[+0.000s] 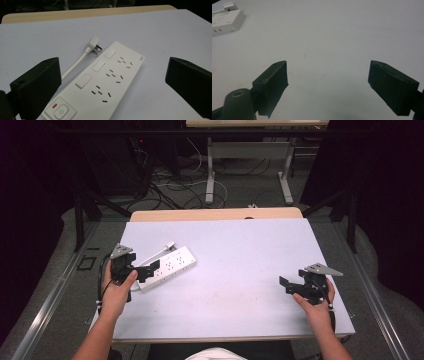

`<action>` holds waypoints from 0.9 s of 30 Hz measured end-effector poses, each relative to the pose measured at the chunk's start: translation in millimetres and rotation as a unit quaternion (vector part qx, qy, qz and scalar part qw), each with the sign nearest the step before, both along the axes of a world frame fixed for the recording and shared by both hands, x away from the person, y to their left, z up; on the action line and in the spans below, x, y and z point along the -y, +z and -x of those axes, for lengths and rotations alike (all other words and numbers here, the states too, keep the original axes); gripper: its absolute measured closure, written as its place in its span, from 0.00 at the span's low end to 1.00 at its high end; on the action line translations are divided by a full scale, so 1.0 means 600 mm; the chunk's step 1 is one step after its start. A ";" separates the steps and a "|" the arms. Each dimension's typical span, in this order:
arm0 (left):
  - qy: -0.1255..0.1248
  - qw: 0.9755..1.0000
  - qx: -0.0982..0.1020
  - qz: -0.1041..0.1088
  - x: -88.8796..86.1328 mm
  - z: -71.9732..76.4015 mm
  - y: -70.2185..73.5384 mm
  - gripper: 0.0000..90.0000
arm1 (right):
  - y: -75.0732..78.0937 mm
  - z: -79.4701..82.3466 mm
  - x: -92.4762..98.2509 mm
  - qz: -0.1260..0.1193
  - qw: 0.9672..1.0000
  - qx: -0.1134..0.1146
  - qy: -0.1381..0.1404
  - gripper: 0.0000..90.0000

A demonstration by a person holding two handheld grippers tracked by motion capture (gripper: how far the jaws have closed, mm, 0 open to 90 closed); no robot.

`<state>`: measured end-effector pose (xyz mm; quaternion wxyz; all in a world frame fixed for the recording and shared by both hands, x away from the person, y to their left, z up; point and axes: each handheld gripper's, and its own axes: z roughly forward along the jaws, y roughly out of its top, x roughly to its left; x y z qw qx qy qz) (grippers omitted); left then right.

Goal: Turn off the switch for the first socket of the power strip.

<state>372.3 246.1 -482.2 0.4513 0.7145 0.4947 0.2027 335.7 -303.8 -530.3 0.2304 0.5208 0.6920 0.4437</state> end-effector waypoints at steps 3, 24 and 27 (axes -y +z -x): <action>0.001 1.000 0.008 -0.003 -0.001 0.003 -0.003 0.00 | 0.001 0.002 0.000 0.001 1.000 0.001 0.000 0.17; 0.026 1.000 0.004 0.014 -0.044 0.039 -0.054 0.01 | 0.003 0.006 0.002 0.008 1.000 0.010 0.000 0.17; 0.032 0.999 0.004 0.019 -0.048 0.040 -0.061 0.01 | 0.003 0.006 0.002 0.006 1.000 0.010 -0.001 0.17</action>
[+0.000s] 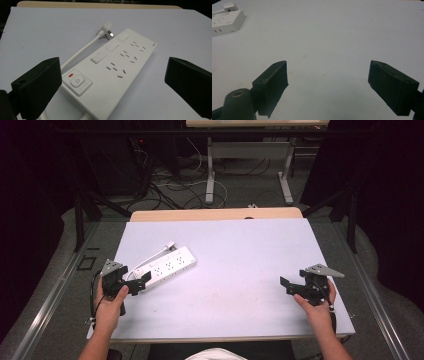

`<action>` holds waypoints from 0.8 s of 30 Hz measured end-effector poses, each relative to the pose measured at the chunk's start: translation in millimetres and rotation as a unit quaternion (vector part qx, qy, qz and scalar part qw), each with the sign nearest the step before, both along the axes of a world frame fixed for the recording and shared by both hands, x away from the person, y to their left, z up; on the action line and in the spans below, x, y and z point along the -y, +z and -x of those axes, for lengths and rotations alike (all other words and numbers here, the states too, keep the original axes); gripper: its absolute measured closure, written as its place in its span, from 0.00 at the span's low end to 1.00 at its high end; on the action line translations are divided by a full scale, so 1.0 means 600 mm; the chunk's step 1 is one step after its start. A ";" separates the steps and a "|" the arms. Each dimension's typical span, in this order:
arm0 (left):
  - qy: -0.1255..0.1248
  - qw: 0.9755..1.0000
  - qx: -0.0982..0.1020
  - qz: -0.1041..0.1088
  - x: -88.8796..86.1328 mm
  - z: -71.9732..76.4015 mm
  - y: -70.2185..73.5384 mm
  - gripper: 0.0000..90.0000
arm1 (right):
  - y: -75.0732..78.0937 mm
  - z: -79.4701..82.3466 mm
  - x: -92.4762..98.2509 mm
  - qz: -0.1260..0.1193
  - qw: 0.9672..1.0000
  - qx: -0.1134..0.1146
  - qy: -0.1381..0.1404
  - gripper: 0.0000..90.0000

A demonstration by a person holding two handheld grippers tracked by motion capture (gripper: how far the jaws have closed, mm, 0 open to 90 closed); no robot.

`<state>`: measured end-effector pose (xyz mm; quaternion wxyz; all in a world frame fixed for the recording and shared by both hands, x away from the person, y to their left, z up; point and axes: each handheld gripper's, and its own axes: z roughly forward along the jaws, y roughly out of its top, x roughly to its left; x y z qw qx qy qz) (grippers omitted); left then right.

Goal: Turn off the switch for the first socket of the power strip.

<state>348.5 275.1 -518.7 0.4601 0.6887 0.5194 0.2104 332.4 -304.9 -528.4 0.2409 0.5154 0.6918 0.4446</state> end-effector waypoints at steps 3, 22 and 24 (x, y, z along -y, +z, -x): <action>0.001 1.000 -0.004 -0.003 -0.005 0.000 -0.007 0.01 | 0.000 0.000 0.000 0.000 1.000 0.000 0.000 0.17; 0.004 1.000 -0.018 -0.023 -0.008 -0.002 -0.034 0.02 | -0.004 -0.003 -0.001 0.003 1.000 -0.002 0.001 0.17; 0.003 1.000 -0.018 -0.023 -0.008 -0.002 -0.035 0.02 | -0.004 -0.003 -0.001 0.002 1.000 -0.001 -0.001 0.17</action>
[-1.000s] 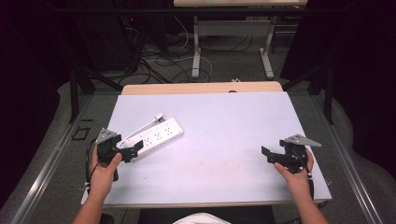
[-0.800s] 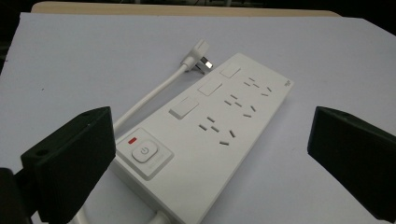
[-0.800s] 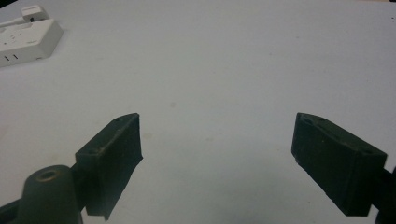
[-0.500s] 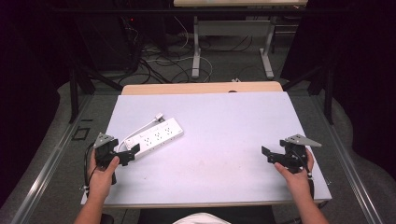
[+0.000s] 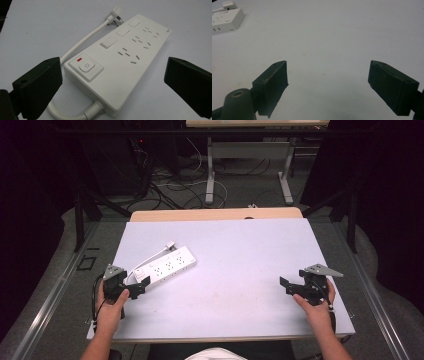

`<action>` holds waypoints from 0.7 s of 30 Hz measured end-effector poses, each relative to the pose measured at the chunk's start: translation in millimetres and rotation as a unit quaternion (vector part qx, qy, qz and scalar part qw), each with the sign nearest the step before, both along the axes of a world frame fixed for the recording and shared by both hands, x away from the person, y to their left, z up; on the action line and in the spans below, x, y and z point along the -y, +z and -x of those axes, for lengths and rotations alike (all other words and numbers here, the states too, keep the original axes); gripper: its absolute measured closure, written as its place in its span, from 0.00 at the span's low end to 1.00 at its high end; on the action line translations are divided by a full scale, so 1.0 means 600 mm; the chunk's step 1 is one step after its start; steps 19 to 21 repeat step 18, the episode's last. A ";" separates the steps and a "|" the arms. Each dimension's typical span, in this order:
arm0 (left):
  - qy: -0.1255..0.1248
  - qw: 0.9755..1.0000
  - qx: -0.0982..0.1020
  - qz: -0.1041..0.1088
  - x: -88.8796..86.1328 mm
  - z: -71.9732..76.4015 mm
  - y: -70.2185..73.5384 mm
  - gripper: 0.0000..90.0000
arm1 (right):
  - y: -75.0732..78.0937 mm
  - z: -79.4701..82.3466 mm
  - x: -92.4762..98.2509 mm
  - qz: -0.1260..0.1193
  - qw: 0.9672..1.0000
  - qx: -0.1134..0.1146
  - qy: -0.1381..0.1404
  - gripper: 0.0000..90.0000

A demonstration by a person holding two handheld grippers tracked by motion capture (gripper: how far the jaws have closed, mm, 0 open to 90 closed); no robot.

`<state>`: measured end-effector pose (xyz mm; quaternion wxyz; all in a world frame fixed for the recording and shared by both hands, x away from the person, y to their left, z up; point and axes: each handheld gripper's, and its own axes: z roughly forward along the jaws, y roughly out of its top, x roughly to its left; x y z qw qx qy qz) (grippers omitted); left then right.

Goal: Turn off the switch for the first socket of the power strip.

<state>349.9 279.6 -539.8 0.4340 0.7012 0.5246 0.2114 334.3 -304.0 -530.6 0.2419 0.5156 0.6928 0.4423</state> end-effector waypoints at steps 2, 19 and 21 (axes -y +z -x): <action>-0.001 1.000 0.000 -0.002 0.001 -0.001 -0.001 0.02 | 0.000 0.000 0.001 0.000 1.000 -0.001 0.003 0.17; -0.001 1.000 -0.004 -0.006 0.002 -0.001 -0.003 0.02 | -0.002 -0.002 0.000 -0.001 1.000 -0.006 0.003 0.17; -0.001 1.000 -0.004 -0.006 0.002 -0.001 -0.003 0.02 | -0.002 -0.002 0.000 -0.001 1.000 -0.006 0.003 0.17</action>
